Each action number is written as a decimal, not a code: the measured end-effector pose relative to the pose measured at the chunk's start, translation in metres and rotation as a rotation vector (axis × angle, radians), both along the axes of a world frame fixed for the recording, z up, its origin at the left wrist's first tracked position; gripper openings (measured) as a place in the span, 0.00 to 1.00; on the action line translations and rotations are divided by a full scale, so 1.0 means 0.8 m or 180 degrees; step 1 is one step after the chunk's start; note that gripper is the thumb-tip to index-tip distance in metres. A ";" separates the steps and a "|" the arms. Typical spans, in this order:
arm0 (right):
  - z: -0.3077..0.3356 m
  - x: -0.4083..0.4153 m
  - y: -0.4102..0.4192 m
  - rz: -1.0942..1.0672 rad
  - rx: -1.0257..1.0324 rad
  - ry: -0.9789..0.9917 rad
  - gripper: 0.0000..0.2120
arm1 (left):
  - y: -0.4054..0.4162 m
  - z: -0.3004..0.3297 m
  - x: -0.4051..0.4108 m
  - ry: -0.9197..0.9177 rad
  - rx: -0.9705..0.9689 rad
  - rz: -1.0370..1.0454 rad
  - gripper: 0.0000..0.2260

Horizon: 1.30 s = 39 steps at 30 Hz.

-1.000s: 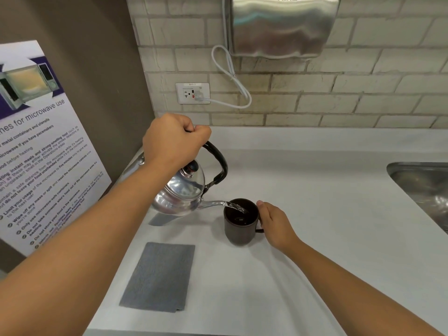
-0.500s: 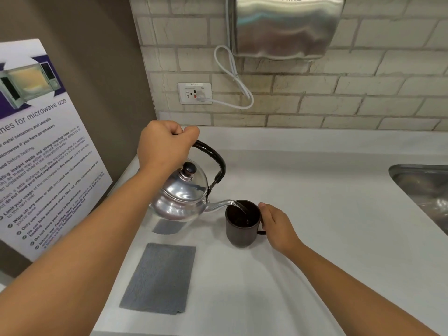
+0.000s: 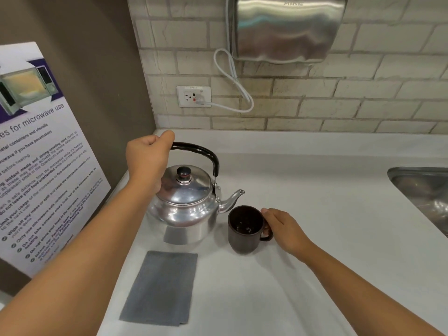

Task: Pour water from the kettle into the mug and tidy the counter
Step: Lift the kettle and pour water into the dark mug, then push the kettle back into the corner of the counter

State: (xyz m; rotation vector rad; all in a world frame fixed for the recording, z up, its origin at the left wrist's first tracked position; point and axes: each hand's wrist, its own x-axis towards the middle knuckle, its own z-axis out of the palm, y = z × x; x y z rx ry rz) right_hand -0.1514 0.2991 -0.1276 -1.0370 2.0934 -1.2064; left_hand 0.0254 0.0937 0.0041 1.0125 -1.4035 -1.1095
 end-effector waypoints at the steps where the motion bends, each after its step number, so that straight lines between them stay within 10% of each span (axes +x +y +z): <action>1: 0.007 -0.004 0.000 -0.0002 0.0097 0.0115 0.19 | -0.002 0.001 0.002 0.0057 0.0084 0.0010 0.14; 13: 0.173 0.034 -0.154 0.0477 -0.1162 0.0607 0.10 | -0.075 -0.011 -0.013 0.0461 0.0442 0.0056 0.17; 39: 0.074 0.002 -0.326 0.0459 -0.0882 0.1315 0.10 | -0.217 -0.121 -0.083 -0.0088 0.0174 0.0040 0.18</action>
